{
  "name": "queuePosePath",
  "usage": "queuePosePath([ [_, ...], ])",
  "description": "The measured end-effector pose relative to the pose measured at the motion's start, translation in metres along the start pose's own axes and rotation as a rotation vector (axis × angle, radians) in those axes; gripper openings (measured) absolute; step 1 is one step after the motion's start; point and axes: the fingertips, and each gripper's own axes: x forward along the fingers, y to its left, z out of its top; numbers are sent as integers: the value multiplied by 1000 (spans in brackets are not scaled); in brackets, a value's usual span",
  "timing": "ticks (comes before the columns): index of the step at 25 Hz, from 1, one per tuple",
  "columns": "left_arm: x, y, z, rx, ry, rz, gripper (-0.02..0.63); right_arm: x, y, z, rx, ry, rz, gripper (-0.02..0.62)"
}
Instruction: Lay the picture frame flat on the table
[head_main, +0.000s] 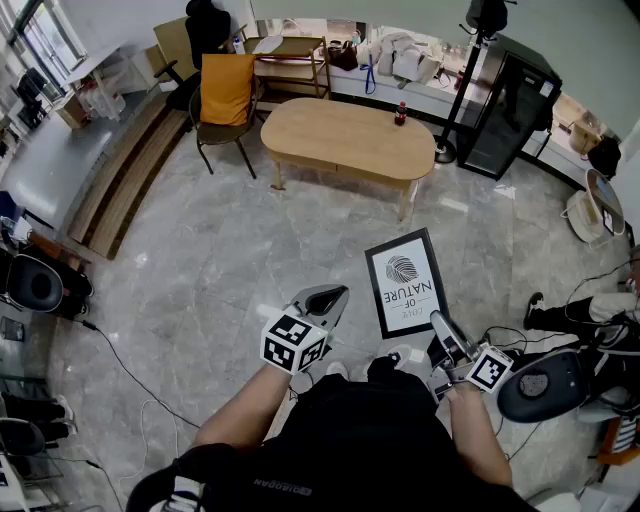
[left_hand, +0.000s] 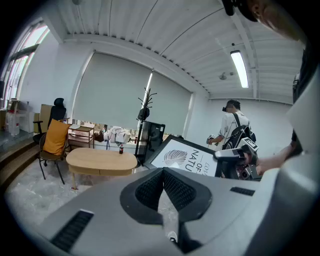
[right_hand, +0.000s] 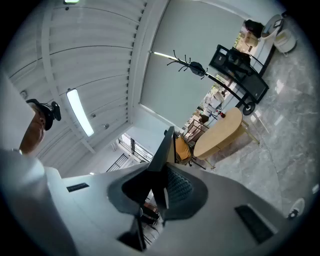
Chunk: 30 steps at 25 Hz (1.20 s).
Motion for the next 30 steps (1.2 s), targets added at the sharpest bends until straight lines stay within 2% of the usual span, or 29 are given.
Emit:
queuePosePath([
  [12, 7, -4, -1, 17, 14, -23, 5, -1, -5, 4, -6, -1, -23, 52],
  [15, 16, -3, 0, 16, 32, -19, 5, 4, -7, 13, -7, -1, -3, 52],
  [19, 38, 1, -5, -21, 81, -8, 5, 7, -20, 30, 49, -15, 36, 52],
  [23, 71, 0, -5, -42, 126, -1, 5, 11, -50, 55, 76, 8, 35, 52],
  [26, 99, 0, 7, -41, 145, 10, 5, 22, -71, 80, 103, 29, 39, 52],
  [30, 140, 15, 36, -21, 120, 60, 5, 45, -101, 112, 123, 61, 57, 52],
])
